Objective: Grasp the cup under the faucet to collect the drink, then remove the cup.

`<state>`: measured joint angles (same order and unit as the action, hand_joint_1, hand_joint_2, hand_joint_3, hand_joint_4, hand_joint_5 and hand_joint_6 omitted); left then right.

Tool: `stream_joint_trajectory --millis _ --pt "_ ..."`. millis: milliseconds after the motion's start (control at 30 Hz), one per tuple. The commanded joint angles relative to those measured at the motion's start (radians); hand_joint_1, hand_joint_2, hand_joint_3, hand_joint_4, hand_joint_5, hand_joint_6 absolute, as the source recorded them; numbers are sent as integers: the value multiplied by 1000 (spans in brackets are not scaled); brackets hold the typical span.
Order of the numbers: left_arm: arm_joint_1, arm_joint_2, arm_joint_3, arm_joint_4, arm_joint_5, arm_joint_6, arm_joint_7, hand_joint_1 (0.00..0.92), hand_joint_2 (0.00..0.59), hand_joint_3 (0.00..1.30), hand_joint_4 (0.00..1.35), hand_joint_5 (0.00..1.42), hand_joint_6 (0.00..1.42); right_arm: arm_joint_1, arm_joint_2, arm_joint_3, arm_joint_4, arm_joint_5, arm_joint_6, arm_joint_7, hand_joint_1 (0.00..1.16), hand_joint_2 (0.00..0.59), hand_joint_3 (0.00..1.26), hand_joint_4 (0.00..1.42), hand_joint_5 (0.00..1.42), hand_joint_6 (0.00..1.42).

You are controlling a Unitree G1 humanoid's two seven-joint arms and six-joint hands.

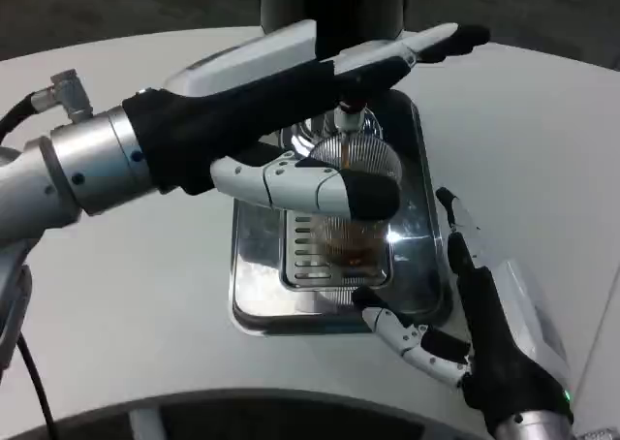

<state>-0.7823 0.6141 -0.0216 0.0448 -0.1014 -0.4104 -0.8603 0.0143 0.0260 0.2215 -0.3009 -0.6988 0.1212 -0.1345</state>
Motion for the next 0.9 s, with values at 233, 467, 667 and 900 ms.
stream_joint_trajectory --millis 233,467,667,900 --pt "13 9 -15 -20 10 9 2 0 79 0 0 12 0 -99 16 7 97 36 -2 -63 589 221 0 0 0 33" --pt "12 0 -6 -11 -1 -3 14 0 79 0 0 26 4 -158 25 0 148 77 -4 -85 628 206 0 0 0 17" --pt "13 1 -9 -4 2 -4 19 0 82 0 0 32 7 -205 25 -1 205 116 -11 -86 696 185 0 0 0 17" --pt "13 6 -10 -1 10 -11 22 0 82 0 0 33 7 -264 35 -4 272 165 -32 -107 731 176 0 0 0 26"
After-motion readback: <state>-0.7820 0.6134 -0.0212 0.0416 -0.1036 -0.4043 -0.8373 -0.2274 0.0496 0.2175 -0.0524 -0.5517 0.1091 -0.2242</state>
